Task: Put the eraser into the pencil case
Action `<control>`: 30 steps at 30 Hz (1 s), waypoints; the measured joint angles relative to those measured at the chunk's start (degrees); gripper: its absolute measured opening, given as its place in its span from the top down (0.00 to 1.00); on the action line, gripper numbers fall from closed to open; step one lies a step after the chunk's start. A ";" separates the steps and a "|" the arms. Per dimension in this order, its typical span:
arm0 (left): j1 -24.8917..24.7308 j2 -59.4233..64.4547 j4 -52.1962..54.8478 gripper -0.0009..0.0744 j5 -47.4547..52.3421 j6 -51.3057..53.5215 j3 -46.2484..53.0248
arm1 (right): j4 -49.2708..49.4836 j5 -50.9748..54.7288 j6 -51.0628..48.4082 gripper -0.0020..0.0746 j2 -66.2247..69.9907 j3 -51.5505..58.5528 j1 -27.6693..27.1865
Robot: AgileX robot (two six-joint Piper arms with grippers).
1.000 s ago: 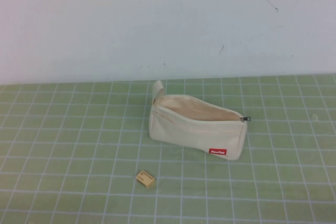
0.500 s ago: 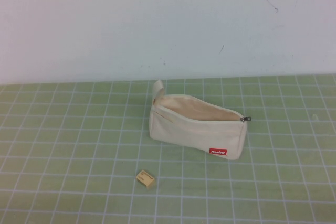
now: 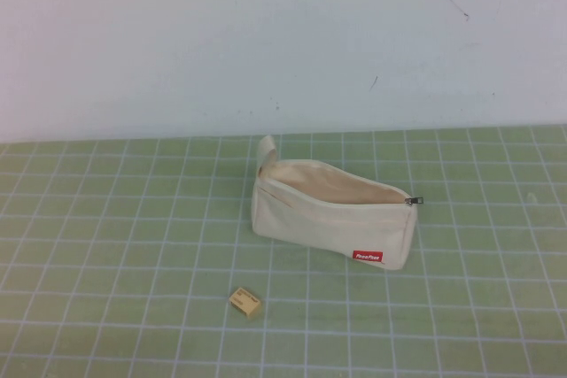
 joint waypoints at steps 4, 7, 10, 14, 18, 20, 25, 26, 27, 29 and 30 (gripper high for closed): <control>0.00 0.00 1.12 0.99 -1.13 0.00 0.00 | 0.00 0.00 0.00 0.98 0.00 0.00 0.00; 0.00 0.00 4.80 0.99 -7.14 0.00 0.36 | 0.00 0.00 0.00 0.98 0.00 0.00 0.00; 0.00 0.00 7.21 0.99 -18.99 0.14 0.36 | 0.00 0.00 0.00 0.98 0.00 0.00 0.00; 0.00 0.00 7.84 0.99 -35.94 -0.09 0.36 | 0.00 0.00 0.00 0.97 0.00 0.00 0.00; 0.00 0.00 7.96 0.99 -50.32 -0.85 0.36 | 0.00 0.00 0.00 0.97 0.00 0.00 0.00; 0.00 0.00 8.11 0.99 -57.11 -2.71 0.36 | 0.00 0.00 0.00 0.98 0.00 0.00 0.00; 0.00 -0.24 12.56 0.99 -62.72 -9.04 -1.29 | 0.00 0.00 0.00 0.98 0.00 0.00 0.00; 0.00 -0.24 15.77 0.99 -58.19 -12.39 -3.58 | 0.00 0.00 0.00 0.98 0.00 0.00 0.00; 0.00 -0.33 19.87 0.99 -53.53 -15.79 -5.96 | 0.00 0.00 0.00 0.97 0.00 0.00 0.00; 0.00 0.03 28.93 0.99 -41.17 -26.24 -12.64 | 0.00 0.00 0.00 0.98 0.00 0.00 0.00; 0.00 0.88 33.34 0.99 -36.11 -31.66 -15.84 | 0.00 0.00 0.00 0.98 0.00 0.00 0.00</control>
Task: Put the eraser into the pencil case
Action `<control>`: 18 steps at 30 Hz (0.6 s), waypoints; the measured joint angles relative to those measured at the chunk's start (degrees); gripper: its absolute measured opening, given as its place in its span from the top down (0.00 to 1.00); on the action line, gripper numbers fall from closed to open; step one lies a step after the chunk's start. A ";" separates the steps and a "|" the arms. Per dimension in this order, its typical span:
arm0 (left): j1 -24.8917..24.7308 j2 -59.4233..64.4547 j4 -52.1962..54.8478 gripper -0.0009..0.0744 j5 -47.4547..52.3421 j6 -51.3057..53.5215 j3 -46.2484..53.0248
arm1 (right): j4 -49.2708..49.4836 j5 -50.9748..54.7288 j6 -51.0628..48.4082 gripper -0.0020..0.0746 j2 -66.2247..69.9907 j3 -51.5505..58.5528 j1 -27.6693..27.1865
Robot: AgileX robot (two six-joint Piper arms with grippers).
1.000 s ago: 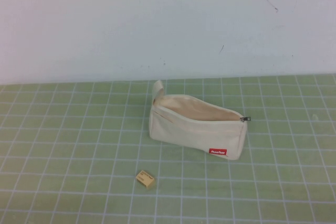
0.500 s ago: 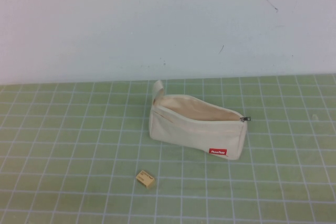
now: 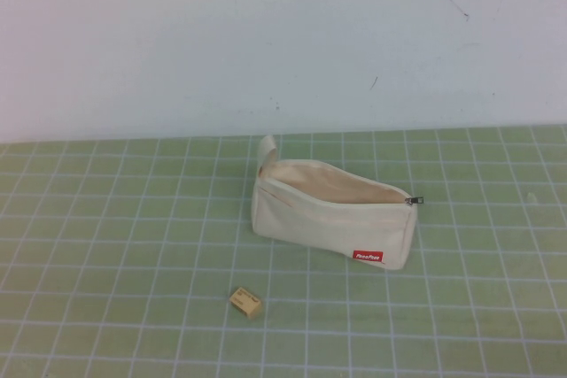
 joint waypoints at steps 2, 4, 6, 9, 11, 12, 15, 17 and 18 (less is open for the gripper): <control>0.00 4.83 11.04 0.99 8.64 -13.43 -7.52 | 0.00 0.00 0.00 0.97 0.00 0.00 0.00; 0.00 8.99 17.66 0.99 10.31 -20.94 -11.47 | 0.00 0.00 0.12 0.97 0.00 0.00 -0.49; 0.00 13.97 23.71 0.99 10.43 -27.55 -14.24 | -0.11 0.00 0.12 0.97 0.00 0.00 -0.26; 0.00 21.17 35.66 0.99 8.62 -38.12 -17.41 | -0.11 0.00 0.12 0.97 0.00 0.00 -0.14; 0.00 26.28 47.51 0.99 6.21 -43.26 -19.33 | -0.11 0.00 0.12 0.97 0.00 0.00 -0.14; 0.00 28.23 52.83 0.99 5.13 -45.29 -20.25 | -0.11 0.00 0.12 0.97 0.00 0.00 -0.14; 0.00 34.90 66.63 0.99 2.92 -49.84 -22.24 | -0.11 0.00 0.12 0.97 0.00 0.00 -0.14; 0.00 39.08 70.17 0.99 3.81 -50.93 -22.61 | -0.11 0.00 0.12 0.97 0.00 0.00 -0.14; 0.00 40.84 71.01 0.99 4.70 -50.93 -22.61 | -0.11 0.00 0.12 0.97 0.00 0.00 -0.14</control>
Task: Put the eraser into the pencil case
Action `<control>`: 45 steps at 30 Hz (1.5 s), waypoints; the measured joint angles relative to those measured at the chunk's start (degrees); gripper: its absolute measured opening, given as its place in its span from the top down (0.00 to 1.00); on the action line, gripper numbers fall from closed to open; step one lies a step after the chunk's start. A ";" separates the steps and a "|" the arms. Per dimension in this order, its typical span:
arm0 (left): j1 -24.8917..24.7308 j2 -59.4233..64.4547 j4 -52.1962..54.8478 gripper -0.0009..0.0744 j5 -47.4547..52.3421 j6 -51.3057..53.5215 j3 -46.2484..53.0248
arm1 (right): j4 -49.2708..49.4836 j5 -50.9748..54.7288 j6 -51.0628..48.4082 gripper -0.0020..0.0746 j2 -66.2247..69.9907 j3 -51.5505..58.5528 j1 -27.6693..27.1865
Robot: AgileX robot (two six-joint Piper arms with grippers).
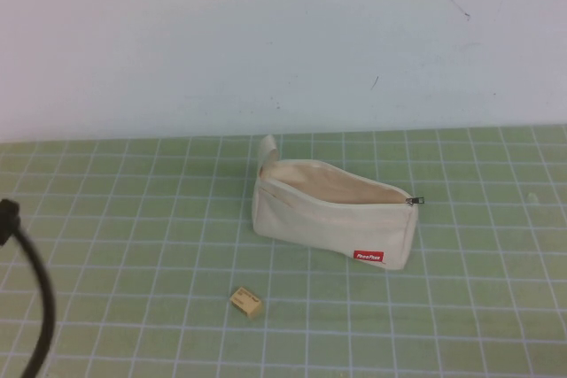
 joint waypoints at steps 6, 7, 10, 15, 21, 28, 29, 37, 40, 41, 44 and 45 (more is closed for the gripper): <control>0.00 7.29 0.89 0.99 12.58 0.22 0.00 | 0.00 0.00 0.00 0.97 0.00 0.00 0.00; 0.00 8.19 0.89 0.99 14.51 0.46 0.00 | 0.00 0.00 0.00 0.97 0.00 0.00 0.00; 0.00 9.89 0.51 0.99 16.63 0.95 0.00 | 0.00 0.00 0.00 0.97 0.00 0.00 0.00; 0.00 11.36 -0.98 0.99 16.51 -0.51 0.00 | 0.00 0.00 0.00 0.97 -0.04 0.00 0.00; 0.00 12.25 -0.98 0.99 14.64 -2.74 0.00 | 0.00 0.00 0.00 0.97 -0.04 0.00 0.00; -0.26 13.73 -28.35 0.99 28.60 4.91 0.11 | 0.00 0.00 0.00 0.97 -0.04 0.00 0.00; -0.60 13.73 -35.23 0.99 31.30 8.74 0.11 | 0.00 0.00 0.00 0.97 -0.04 0.00 0.00; -5.72 16.11 -70.34 0.99 52.68 41.08 0.11 | 0.00 0.00 0.00 0.97 -0.13 0.00 0.00; -6.77 17.58 -80.46 0.99 52.83 46.64 0.11 | 0.00 0.00 0.00 0.97 -0.13 0.00 0.00; -7.06 18.09 -83.23 0.99 52.18 48.77 0.11 | 0.00 0.00 0.00 0.97 -0.13 0.00 0.00; -8.71 20.82 -95.51 0.99 48.33 62.19 0.11 | 0.00 0.00 0.00 0.97 -0.13 0.00 0.00; -9.33 21.82 -99.41 0.99 47.16 68.07 0.11 | 0.00 0.00 0.00 0.97 -0.13 0.00 0.00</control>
